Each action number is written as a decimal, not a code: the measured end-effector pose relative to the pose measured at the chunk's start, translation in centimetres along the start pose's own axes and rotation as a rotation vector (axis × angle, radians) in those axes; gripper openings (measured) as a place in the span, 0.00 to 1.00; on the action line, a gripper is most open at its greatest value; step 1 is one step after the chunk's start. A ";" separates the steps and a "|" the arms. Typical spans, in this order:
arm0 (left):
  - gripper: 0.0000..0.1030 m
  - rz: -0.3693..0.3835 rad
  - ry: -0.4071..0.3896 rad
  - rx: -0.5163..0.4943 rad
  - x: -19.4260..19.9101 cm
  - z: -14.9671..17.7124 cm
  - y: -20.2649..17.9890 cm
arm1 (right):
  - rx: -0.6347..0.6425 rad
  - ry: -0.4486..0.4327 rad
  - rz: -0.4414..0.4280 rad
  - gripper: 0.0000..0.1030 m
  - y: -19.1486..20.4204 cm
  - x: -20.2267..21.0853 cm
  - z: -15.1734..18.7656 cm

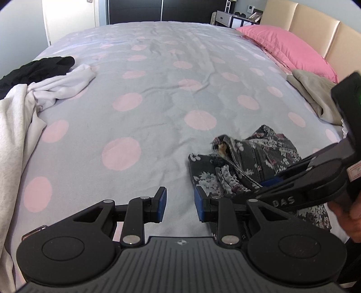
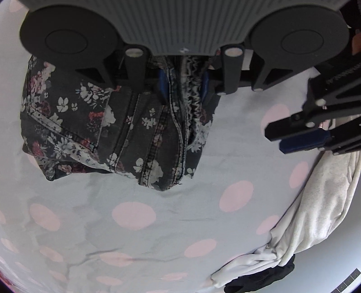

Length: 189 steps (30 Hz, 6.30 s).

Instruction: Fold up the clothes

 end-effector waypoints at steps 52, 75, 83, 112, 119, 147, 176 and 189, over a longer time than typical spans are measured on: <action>0.61 0.133 0.138 0.184 -7.3 1.7 -3.8 | -0.038 -0.290 0.194 0.62 -13.1 9.0 5.1; 0.26 0.250 0.095 0.194 -7.9 1.9 -4.8 | -0.294 -0.357 -0.148 0.17 -16.8 6.0 7.0; 0.21 0.264 -0.008 0.162 -3.9 -0.1 -5.4 | -0.248 -0.465 -0.169 0.10 -14.4 10.5 7.4; 0.20 0.866 -0.385 -0.559 15.3 -31.5 -54.7 | -0.652 -1.326 0.352 0.10 -23.8 56.5 22.3; 0.20 0.872 -0.363 -0.705 11.7 -32.7 -65.1 | -0.796 -1.369 0.410 0.10 -29.6 56.6 24.3; 0.43 0.717 -0.469 -0.739 7.6 -32.1 -70.3 | -0.875 -1.124 0.811 0.40 -37.2 56.8 29.5; 0.10 0.684 -0.392 -0.703 5.1 -28.3 -70.7 | -0.755 -0.984 0.805 0.41 -44.1 56.5 23.5; 0.10 0.594 -0.356 -0.758 5.9 -25.1 -66.2 | -0.559 -0.814 0.799 0.52 -33.5 51.2 21.6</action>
Point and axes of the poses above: each gripper's, at about its wrist camera, not at the fingertips, and x roughly against the way its jaws point, y to its left, z to its underside, the point moved 7 cm from there along -x, roughly the way its jaws point, and after that the axes turned 11 degrees about -z, right-handed, at the moved point
